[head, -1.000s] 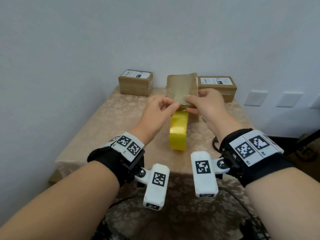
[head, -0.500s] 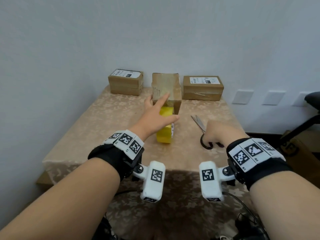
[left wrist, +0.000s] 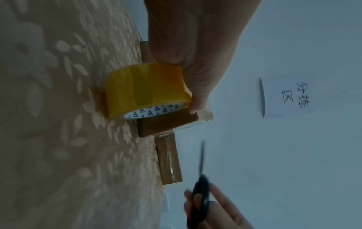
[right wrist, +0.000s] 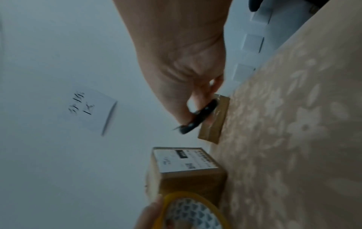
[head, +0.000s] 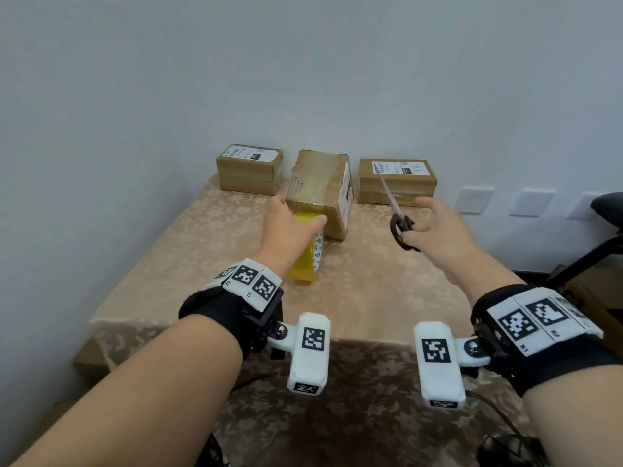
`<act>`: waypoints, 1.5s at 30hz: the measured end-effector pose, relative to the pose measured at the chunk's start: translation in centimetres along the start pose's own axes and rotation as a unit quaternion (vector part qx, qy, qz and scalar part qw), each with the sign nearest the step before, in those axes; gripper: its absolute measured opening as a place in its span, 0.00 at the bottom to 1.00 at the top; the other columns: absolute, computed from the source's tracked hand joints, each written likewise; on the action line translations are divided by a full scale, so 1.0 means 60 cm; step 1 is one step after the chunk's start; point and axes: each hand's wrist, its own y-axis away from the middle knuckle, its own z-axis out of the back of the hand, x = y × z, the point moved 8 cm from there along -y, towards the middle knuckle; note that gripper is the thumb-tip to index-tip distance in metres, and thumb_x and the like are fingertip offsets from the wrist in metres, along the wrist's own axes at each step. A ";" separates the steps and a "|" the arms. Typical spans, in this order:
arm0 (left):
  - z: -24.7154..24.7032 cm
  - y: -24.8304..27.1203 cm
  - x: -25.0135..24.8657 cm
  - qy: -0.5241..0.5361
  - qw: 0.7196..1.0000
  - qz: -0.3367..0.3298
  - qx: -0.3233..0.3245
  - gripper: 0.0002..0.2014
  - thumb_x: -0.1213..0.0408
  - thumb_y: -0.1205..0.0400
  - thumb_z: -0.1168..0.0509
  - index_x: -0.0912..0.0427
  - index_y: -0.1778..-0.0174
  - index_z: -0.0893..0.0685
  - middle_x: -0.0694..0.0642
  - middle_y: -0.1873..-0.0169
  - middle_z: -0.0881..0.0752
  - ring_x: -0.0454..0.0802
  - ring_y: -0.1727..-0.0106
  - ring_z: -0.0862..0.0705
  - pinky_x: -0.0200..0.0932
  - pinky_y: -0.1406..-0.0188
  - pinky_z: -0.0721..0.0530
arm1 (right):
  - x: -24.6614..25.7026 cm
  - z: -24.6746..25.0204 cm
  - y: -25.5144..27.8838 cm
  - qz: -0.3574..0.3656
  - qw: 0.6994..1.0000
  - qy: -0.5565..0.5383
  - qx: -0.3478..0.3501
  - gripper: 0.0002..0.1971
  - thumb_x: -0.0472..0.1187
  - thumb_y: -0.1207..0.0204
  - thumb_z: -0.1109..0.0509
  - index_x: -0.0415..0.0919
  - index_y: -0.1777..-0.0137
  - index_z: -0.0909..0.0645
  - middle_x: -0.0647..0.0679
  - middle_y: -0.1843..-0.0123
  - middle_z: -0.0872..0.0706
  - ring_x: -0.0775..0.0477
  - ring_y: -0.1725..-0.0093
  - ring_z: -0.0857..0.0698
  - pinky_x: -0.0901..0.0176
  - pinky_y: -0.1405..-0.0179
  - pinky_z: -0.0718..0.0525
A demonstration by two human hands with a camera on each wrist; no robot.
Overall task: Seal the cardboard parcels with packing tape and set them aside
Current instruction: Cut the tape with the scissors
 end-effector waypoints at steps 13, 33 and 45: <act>0.012 -0.004 -0.090 -0.071 0.988 -0.119 0.072 0.18 0.59 0.27 0.27 0.52 0.44 0.21 0.44 0.50 0.18 0.41 0.48 0.19 0.34 0.55 0.23 | 0.079 -0.065 0.041 0.033 0.964 -0.164 0.207 0.28 0.63 0.34 0.29 0.42 0.43 0.18 0.48 0.69 0.18 0.50 0.71 0.21 0.60 0.70 0.28; -0.013 0.013 -0.161 -0.272 0.929 -0.081 0.239 0.16 0.56 0.16 0.40 0.66 0.47 0.17 0.60 0.48 0.16 0.54 0.47 0.20 0.45 0.44 0.24 | 0.154 -0.070 -0.017 0.130 0.977 0.171 0.016 0.23 0.44 0.24 0.28 0.46 0.30 0.27 0.44 0.37 0.16 0.40 0.36 0.19 0.49 0.35 0.21; -0.018 0.004 -0.133 -0.335 0.909 -0.014 0.248 0.19 0.57 0.15 0.43 0.66 0.33 0.21 0.62 0.35 0.20 0.59 0.37 0.21 0.46 0.43 0.24 | 0.155 -0.059 -0.034 0.134 0.972 0.190 0.013 0.24 0.41 0.23 0.28 0.37 0.29 0.28 0.41 0.35 0.18 0.41 0.36 0.19 0.52 0.37 0.19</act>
